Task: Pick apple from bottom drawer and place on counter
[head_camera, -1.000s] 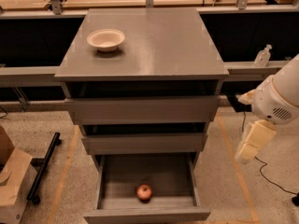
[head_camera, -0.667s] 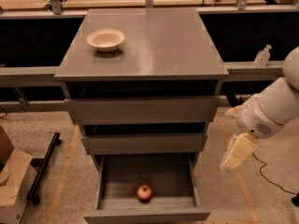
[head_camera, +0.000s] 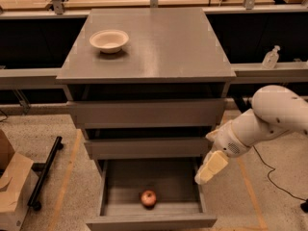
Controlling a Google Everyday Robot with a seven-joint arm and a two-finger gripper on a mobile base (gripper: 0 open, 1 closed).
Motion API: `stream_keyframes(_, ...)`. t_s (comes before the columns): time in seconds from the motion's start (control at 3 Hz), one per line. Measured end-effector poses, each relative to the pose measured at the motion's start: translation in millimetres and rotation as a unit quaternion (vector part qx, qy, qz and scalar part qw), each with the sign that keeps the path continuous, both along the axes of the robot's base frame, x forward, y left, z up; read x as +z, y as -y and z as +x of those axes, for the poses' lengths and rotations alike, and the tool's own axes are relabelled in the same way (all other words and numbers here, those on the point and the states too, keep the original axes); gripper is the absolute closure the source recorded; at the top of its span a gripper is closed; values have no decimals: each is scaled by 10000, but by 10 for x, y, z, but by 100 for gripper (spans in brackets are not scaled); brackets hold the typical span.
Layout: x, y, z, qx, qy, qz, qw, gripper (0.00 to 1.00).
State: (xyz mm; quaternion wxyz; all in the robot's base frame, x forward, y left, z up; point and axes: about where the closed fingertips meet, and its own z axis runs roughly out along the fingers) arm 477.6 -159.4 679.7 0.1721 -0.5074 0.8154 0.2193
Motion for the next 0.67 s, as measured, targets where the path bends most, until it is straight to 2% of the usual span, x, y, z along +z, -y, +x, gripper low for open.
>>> stream_keyframes(0.33,-77,-11,-8,-10,-85,39,10000,0)
stream_keyframes(0.67,-237,-118,48,-48,31,193,9998,0)
